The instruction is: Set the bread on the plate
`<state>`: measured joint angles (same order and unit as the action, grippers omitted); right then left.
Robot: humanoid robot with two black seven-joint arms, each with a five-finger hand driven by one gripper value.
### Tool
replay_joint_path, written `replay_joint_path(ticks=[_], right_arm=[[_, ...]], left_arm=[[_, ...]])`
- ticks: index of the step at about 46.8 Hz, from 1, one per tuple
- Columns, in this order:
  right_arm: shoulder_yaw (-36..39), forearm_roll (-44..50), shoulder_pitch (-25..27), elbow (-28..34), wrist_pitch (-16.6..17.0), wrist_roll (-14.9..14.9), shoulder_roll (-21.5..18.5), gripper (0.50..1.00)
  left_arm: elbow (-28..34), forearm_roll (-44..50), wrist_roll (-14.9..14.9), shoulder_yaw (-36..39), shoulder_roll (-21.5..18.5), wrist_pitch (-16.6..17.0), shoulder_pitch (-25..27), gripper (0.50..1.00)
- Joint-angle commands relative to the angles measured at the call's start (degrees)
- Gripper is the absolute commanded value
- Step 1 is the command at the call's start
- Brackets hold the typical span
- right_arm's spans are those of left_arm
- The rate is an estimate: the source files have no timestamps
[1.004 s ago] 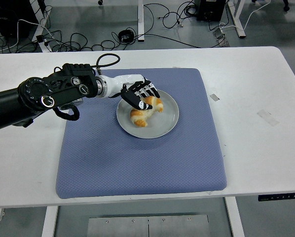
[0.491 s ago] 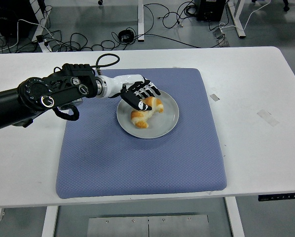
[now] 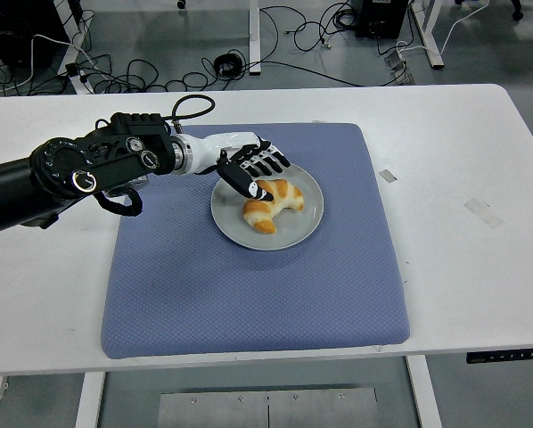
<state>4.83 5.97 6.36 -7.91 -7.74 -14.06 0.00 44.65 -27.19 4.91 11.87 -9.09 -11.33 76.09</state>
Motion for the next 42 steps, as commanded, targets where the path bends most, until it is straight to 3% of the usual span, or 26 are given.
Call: replay_joint_path(ticks=[1,9,20,28,42], right_arm=[[0.0,0.0,0.1,0.0,0.0,0.0,0.0,1.000],[0.0,0.0,0.0,0.0,0.0,0.0,0.0,1.000],[0.0,0.0,0.1,0.0,0.0,0.0,0.0,1.000],[0.0,-0.1,0.0,0.0,0.0,0.0,0.0,1.000],[0.0,0.0,0.0,0.0,0.0,0.0,0.0,1.000]], left_arm=[[0.0,0.1,0.0,-0.2,-0.3,-0.1,0.3,0.848],[0.0,3.5,0.0,-1.8,-0.8,-0.2,0.6,0.890],[0.0,5.5,-0.1,-8.6,-2.3,-0.2,0.1,0.898],[-0.1,5.9,-0.2,-9.9,-3.3,-0.4,0.5,0.937],[-0.5,7.4,-0.2,-18.0,-7.6,-0.3,0.3,0.958]])
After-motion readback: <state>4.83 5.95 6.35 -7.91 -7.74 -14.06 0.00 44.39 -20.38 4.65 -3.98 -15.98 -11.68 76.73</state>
